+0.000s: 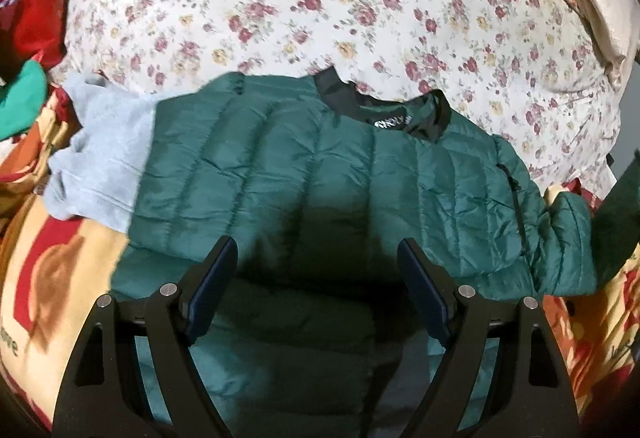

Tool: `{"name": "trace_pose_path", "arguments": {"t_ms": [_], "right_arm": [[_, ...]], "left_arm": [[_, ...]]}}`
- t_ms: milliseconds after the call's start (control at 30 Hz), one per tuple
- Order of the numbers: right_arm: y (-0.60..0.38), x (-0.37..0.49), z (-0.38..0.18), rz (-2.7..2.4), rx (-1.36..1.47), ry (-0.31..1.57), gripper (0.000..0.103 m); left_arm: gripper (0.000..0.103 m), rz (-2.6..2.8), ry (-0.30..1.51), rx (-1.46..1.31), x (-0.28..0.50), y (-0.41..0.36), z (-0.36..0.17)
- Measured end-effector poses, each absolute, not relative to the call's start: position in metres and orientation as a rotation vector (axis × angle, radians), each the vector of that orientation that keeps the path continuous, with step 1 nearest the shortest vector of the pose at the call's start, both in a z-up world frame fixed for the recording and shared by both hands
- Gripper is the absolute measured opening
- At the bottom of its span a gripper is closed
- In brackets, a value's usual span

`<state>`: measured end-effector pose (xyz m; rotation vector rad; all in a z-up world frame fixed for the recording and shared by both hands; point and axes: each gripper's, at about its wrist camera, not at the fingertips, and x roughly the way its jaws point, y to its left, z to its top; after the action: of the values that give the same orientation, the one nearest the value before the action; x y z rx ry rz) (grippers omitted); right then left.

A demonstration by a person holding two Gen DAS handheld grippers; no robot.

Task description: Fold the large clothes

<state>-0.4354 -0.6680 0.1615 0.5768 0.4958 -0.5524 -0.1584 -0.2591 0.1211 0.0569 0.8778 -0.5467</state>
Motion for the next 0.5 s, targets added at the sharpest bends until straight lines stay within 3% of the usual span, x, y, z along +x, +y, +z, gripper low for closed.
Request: {"name": "trace_pose_path", "arguments": {"t_ms": [233, 500], "right_arm": [[-0.586, -0.359, 0.177, -0.336, 0.460, 0.563, 0.014], [-0.499, -0.266, 0.148, -0.139, 0.429, 0.659, 0.014]], "left_arm": [[0.082, -0.480, 0.854, 0.032, -0.145, -0.228, 0.135], [0.082, -0.412, 0.861, 0.049, -0.129, -0.198, 0.129]]}}
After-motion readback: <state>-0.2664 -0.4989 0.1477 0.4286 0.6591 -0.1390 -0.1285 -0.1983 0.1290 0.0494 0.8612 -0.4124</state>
